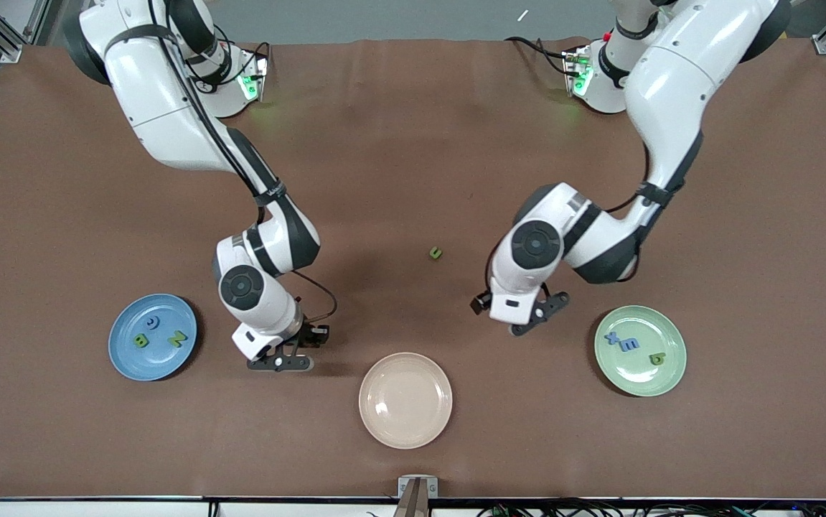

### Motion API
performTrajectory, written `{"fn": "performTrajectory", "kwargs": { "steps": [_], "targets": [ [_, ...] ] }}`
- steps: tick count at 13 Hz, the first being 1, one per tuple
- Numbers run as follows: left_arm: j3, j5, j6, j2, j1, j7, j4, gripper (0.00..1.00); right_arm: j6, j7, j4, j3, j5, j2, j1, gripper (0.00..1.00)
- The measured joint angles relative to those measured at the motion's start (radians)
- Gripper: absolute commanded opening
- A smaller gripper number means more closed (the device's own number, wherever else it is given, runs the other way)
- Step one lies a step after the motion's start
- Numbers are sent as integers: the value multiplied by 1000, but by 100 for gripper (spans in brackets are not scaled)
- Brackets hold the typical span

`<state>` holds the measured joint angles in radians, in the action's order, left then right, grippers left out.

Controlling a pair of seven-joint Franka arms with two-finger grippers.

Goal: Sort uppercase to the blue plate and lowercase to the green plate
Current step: 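Grasp the pink Q with the right gripper while the left gripper reaches green n, then release the Q onto the blue plate while the left gripper grasps the n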

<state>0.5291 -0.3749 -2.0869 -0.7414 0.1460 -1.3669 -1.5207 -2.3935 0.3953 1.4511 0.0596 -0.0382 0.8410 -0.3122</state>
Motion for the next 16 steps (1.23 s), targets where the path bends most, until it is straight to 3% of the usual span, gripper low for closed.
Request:
{"fn": "performTrajectory", "kwargs": {
  "steps": [5,10,16],
  "targets": [
    [0,0,-154,-13,66,-212,-132,100,139,-307,-69,-6,-7,-32,161,4],
    [-2,0,-173,-17,156,-290,-145,100,235,-683,-72,-5,-7,-64,352,5],
    [-13,-37,-210,-58,177,-305,-150,100,400,-859,-49,-3,-7,-64,409,17]
  ]
}}
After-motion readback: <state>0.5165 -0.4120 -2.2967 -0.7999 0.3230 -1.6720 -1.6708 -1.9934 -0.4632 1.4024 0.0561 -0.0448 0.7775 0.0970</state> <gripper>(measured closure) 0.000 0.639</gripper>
